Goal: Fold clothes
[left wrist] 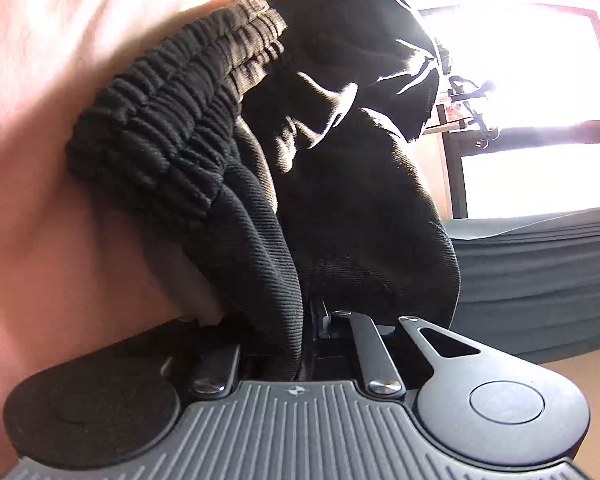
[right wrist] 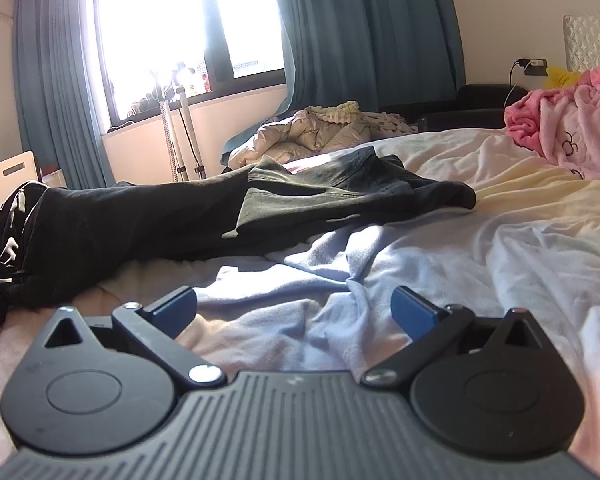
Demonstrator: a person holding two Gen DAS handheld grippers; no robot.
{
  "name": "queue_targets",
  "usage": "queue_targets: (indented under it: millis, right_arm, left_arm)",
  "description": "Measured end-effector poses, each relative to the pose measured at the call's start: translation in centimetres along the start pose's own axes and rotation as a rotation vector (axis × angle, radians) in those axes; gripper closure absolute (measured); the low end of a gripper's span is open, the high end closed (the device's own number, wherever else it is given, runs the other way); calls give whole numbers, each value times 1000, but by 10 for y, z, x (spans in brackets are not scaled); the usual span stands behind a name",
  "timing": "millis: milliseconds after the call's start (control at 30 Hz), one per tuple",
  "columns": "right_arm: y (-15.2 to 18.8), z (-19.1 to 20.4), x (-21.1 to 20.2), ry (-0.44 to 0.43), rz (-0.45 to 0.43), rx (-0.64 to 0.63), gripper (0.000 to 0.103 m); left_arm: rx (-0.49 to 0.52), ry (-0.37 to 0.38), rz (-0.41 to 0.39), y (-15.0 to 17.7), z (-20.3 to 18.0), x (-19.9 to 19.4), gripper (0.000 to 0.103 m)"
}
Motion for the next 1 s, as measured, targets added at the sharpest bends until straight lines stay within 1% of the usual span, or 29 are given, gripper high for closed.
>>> queue_targets:
  millis: [67,167,267,333,433,500,533,600,700,767,867,933,967,1000]
  right_arm:
    - [0,1,-1,-4,-1,-4,0]
    - [-1,1,-3,-10,-5,3,0]
    - [-2,0,-3,-10,-7,11,0]
    - [-2,-1,-4,-11,-11,20,0]
    - [-4,-2,-4,-14,-17,31,0]
    - [-4,-3,-4,-17,-21,36,0]
    - [-4,-5,-4,-19,-20,50,0]
    - [-5,-10,-1,-36,-18,102,0]
    - [-14,-25,12,-33,-20,218,0]
    - [-25,-46,31,-43,-23,349,0]
    - [-35,-79,66,-35,-23,537,0]
    - [-35,-100,97,-32,5,651,0]
    - [-35,-110,112,-19,18,692,0]
    - [-37,-119,125,-10,15,704,0]
  left_arm:
    - [58,10,-72,-4,-14,-14,91]
    - [44,47,-151,-11,-22,-37,92]
    - [35,50,-212,-18,-26,-53,92]
    - [13,48,-225,-24,-28,-59,92]
    - [-9,30,-208,-28,-26,-61,92]
    - [35,-11,-210,-26,-31,-59,92]
    - [36,-16,-210,-26,-31,-61,92]
    - [38,-24,-211,-25,-32,-65,92]
    - [31,-33,-210,-25,-31,-65,92]
    - [12,-33,-203,-24,-28,-66,92]
    - [-22,-25,-193,-24,-23,-65,92]
    - [-18,-23,-193,-26,-23,-63,92]
    - [-15,-23,-196,-26,-23,-60,92]
    - [-12,-24,-198,-27,-23,-57,92]
Point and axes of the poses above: each gripper's, at about its wrist camera, not at the fingertips, and x roughly the way its jaws point, z to its left, y to its underside, the point moved 2 cm from there along x, roughly the way its jaws point, and after that the axes turned 2 degrees about -z, right-handed, at the moved point
